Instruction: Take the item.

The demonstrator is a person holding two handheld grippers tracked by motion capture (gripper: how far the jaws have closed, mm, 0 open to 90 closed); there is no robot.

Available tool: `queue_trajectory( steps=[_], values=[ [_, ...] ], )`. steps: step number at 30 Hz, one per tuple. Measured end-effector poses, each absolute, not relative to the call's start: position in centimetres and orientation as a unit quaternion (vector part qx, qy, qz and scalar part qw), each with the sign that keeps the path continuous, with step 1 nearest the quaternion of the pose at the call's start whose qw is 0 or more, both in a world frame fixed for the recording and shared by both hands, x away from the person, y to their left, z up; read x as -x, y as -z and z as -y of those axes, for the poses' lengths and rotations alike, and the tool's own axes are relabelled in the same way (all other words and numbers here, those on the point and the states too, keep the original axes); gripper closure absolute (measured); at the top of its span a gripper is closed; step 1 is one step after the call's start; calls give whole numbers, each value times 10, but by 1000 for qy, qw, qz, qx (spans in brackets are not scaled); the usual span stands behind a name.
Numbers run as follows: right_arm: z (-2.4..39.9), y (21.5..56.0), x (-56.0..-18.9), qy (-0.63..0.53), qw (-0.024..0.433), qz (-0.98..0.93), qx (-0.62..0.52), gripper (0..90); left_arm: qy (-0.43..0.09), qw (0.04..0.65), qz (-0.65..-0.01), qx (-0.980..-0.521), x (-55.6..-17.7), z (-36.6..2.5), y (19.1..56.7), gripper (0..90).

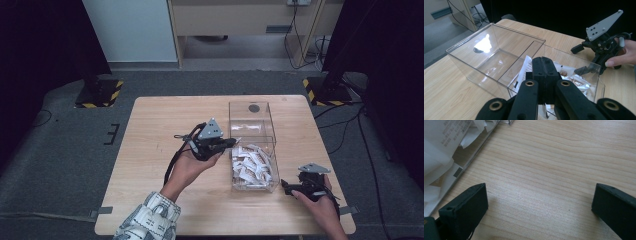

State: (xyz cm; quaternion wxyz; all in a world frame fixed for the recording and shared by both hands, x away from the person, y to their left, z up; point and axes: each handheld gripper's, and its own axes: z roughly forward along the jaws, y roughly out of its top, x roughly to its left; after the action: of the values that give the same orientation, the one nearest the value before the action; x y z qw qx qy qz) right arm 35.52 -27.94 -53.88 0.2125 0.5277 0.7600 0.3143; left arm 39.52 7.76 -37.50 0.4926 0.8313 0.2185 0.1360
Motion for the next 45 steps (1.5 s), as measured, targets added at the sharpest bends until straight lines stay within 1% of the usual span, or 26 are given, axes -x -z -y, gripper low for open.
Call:
queue_trajectory(
  steps=[16,31,45],
  values=[
    [279,539,-355,-314,212,-760,-528,8,-146,490,-233,-827,-400,-98,375,900],
    [279,539,-355,-314,212,-760,-528,8,-150,483,-237,-830,-402,-104,379,900],
    [279,539,-355,-314,212,-760,-528,8,-147,468,-244,-837,-406,-108,391,900]
  ],
)
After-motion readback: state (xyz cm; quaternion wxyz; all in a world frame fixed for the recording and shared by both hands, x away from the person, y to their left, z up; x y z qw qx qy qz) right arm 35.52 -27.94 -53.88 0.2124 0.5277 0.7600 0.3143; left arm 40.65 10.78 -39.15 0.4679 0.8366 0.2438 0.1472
